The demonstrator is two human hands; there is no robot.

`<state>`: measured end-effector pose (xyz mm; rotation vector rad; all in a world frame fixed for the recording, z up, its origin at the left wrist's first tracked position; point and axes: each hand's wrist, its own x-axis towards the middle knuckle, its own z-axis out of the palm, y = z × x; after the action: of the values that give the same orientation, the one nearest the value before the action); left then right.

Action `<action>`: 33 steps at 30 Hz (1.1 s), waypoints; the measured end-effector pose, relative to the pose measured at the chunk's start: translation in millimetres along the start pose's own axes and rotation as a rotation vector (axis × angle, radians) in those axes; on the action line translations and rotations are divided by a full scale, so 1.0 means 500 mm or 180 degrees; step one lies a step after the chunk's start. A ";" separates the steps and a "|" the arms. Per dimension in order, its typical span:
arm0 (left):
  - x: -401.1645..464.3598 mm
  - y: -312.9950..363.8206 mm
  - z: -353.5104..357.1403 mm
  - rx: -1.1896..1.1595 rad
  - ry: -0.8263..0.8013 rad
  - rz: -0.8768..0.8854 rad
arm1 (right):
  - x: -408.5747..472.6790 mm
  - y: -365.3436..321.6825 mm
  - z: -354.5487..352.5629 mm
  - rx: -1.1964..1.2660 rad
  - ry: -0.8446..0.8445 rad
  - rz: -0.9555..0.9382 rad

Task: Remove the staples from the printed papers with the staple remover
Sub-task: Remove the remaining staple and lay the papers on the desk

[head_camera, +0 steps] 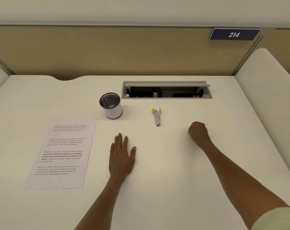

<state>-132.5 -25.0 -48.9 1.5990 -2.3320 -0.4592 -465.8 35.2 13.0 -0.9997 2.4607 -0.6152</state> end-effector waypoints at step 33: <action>-0.003 0.010 -0.004 -0.0003 0.0110 -0.0017 | -0.024 -0.527 0.070 0.0813 -0.0434 -0.2035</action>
<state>-135.5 -22.0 -45.1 1.6002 -2.3026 -0.4303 -296.4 -134.4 128.6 -1.6590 1.8602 -0.9870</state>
